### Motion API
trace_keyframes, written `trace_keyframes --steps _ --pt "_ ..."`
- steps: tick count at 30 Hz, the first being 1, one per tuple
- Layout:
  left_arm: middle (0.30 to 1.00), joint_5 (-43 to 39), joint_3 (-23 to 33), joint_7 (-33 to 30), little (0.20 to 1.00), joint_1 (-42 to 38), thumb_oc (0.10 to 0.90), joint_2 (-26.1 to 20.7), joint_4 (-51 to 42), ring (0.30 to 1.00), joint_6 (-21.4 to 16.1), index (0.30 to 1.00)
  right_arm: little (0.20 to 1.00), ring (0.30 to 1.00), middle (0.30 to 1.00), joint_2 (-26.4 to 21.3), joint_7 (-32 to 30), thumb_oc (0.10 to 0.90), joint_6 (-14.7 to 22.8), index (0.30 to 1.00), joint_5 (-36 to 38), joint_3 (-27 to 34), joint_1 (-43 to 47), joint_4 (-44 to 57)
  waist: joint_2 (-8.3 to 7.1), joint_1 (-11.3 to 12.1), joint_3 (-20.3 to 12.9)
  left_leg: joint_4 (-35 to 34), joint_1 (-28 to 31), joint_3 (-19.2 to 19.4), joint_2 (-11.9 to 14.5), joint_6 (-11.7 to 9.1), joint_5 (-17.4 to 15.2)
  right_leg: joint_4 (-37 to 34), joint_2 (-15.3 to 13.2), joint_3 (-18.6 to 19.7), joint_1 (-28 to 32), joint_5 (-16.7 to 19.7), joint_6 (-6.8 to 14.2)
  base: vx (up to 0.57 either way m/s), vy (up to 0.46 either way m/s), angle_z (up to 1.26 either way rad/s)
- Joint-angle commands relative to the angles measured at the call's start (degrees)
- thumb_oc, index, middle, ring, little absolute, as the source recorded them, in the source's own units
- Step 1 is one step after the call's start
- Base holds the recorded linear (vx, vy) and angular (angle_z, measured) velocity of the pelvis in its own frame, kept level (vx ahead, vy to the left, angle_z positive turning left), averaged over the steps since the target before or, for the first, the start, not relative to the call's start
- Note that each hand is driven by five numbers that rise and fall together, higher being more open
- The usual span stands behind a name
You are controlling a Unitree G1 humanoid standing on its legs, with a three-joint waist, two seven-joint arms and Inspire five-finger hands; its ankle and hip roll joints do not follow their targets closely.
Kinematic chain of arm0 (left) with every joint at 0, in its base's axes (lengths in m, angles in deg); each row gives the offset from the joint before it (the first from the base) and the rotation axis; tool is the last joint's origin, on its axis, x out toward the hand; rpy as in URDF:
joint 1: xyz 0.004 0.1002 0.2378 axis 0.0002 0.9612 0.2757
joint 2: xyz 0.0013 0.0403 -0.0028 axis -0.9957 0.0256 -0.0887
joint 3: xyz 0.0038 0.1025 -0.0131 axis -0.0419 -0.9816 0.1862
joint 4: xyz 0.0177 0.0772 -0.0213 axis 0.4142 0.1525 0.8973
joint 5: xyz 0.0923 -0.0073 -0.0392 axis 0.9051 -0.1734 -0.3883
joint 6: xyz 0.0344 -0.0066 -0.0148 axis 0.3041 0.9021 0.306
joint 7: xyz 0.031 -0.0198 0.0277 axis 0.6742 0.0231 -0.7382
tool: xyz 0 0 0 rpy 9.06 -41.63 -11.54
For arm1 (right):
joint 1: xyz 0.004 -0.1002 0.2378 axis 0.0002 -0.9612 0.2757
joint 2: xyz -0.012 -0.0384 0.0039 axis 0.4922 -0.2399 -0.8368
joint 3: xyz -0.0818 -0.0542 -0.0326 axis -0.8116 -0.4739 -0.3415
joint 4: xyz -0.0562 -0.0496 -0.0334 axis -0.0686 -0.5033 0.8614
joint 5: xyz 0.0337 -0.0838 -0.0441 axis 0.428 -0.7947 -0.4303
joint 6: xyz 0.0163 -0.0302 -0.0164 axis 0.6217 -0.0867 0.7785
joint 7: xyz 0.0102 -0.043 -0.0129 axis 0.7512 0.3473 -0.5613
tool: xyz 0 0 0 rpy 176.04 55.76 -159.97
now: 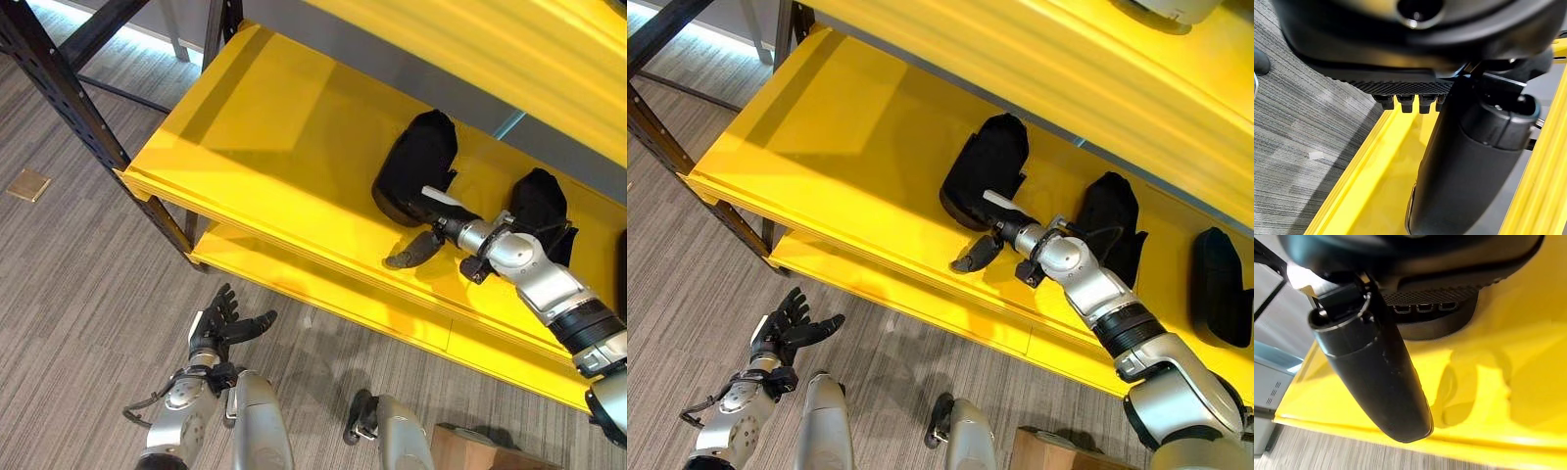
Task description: Move parts from the plastic box to the shelf.
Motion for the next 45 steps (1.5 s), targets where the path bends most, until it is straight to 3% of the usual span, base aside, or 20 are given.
trace_keyframes --steps 1,14,32,37,45 --pt "1.000 1.4 -0.8 2.2 1.000 -0.4 0.900 -1.9 -6.0 1.000 -4.1 1.000 1.000 1.000 1.000 -1.1 -0.1 0.900 2.9 1.000 2.5 3.7 -1.8 2.0 -2.52 0.5 -5.0 -1.7 0.4 -1.8 3.0 2.1 1.6 -0.5 -0.2 1.4 3.6 1.3 0.1 0.00 0.000 0.00" --pt "1.000 1.3 -0.6 2.6 1.000 -0.2 0.900 -1.5 -5.9 1.000 -3.6 1.000 1.000 1.000 1.000 -3.1 2.2 0.900 2.6 1.000 4.5 5.7 -6.3 6.3 -3.73 -0.5 -5.6 -1.9 1.3 -1.5 3.7 1.9 1.4 -1.6 0.4 2.0 4.5 1.6 0.3 0.00 0.000 0.00" --pt "1.000 1.5 -0.6 3.0 1.000 0.0 0.900 -1.9 -5.6 1.000 -3.5 1.000 1.000 1.000 1.000 -5.5 2.3 0.900 2.2 1.000 5.1 5.9 -4.6 6.6 -3.81 -0.9 -6.2 -2.2 1.5 -1.5 4.0 1.6 1.6 -1.7 0.8 2.2 4.6 1.6 0.3 0.00 -0.001 0.00" --pt "1.000 0.8 0.0 3.1 1.000 0.7 0.900 -2.7 -5.2 1.000 -3.3 1.000 1.000 1.000 1.000 -9.4 -0.1 0.900 2.4 1.000 7.1 9.0 -1.0 6.6 -4.26 -1.2 -7.4 -2.4 1.5 -1.7 4.2 1.5 1.6 -2.0 1.1 2.1 4.8 1.7 0.3 0.00 0.000 0.00" --pt "1.000 0.6 0.4 3.4 1.000 1.7 0.900 -3.1 -4.9 1.000 -2.8 1.000 1.000 1.000 1.000 -13.0 -0.9 0.900 2.2 1.000 7.4 13.1 -2.8 7.4 -4.29 -2.1 -8.2 -2.4 2.1 -1.2 4.4 1.7 1.3 -2.9 1.4 2.4 5.6 2.1 0.5 0.00 0.000 0.00"
